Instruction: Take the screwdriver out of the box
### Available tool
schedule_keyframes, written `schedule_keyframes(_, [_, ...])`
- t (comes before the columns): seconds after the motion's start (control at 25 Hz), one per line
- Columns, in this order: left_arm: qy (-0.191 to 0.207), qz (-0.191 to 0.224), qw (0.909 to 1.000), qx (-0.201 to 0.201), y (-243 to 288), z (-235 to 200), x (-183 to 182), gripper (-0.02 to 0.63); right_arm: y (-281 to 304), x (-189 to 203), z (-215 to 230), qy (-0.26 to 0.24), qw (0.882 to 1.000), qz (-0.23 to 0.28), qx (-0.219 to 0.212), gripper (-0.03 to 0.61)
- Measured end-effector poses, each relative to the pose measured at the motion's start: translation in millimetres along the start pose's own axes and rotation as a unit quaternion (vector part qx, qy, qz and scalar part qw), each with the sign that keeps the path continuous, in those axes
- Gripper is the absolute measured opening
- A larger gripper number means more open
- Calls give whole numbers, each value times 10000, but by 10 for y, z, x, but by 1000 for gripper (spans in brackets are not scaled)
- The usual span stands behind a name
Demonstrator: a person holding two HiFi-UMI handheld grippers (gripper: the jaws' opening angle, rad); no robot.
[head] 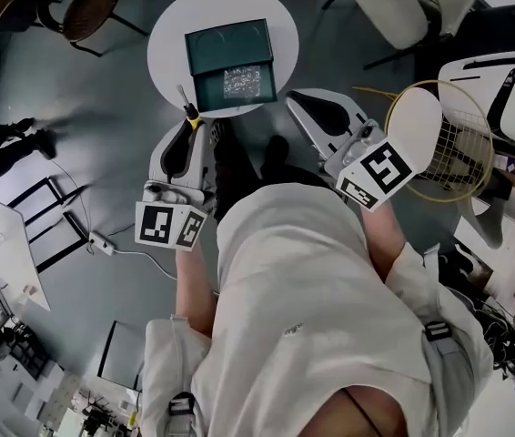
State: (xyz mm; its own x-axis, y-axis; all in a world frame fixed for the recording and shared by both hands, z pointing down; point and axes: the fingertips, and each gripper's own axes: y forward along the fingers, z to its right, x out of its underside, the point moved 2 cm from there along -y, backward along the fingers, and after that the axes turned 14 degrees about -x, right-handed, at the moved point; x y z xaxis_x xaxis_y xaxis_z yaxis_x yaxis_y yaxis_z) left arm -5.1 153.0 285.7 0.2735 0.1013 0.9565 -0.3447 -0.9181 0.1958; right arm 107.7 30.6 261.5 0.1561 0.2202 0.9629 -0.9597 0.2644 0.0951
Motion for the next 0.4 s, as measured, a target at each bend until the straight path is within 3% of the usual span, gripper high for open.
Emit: schedule_keyframes(0.4, [59,-47,10000,36,67,-25,-26,78,32,-35,44,-20,10000,75,36,6])
